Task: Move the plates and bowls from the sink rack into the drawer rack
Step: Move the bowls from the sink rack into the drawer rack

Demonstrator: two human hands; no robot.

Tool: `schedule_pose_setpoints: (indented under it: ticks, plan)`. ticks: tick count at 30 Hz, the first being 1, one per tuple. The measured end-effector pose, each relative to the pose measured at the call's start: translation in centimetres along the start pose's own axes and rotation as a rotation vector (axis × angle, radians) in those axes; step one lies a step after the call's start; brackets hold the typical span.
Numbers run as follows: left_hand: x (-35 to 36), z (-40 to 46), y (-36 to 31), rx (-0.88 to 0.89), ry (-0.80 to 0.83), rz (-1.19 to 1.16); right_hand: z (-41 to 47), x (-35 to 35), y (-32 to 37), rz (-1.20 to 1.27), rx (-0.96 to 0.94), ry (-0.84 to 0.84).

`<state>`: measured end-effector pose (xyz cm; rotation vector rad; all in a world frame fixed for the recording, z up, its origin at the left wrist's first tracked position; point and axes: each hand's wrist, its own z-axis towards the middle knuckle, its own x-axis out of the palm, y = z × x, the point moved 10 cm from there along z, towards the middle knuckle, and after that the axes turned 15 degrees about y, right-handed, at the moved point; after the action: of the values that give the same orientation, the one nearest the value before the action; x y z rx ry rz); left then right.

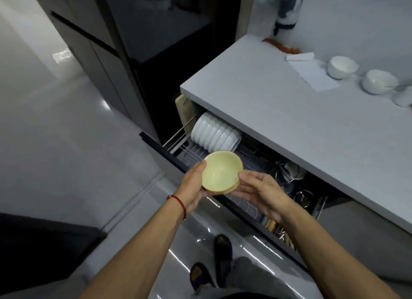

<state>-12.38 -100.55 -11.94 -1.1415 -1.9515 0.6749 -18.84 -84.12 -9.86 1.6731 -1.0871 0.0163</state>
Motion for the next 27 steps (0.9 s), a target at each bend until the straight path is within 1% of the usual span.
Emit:
schedule_pose_setpoints:
  ticks: [2,3,8,10,12,15,18,20,23,27]
  plan:
    - [-2.8,0.9,-1.8,0.007,-0.023,-0.008,4.0,0.4,0.3,-0.004,0.020,-0.024]
    - [-4.3,1.3,-2.7,0.005,-0.040,0.027,6.2,0.3,0.3,-0.003,0.029,-0.054]
    - [-13.6,3.5,-8.2,0.004,-0.195,0.335,17.9,-2.9,-1.0,-0.083,0.056,-0.286]
    - [-16.6,4.9,-10.5,-0.003,-0.250,0.448,22.3,-4.6,-2.5,-0.158,0.114,-0.394]
    - [-18.2,7.3,-12.6,-0.028,-0.266,0.598,25.8,-5.7,-4.4,-0.224,0.184,-0.483]
    - [-19.3,11.8,-13.9,-0.083,-0.197,0.757,29.5,-6.7,-7.5,-0.267,0.286,-0.568]
    - [-19.6,16.4,-14.2,-0.109,-0.090,0.903,32.6,-7.1,-9.2,-0.423,0.431,-0.594]
    - [-20.0,18.7,-13.7,-0.135,-0.044,1.020,34.4,-7.0,-9.6,-0.514,0.485,-0.609]
    - [-20.9,21.1,-12.0,-0.228,0.016,1.130,36.3,-6.6,-10.7,-0.479,0.522,-0.655]
    - [-22.6,22.3,-10.5,-0.304,0.036,1.142,38.0,-6.1,-12.7,-0.447,0.615,-0.683]
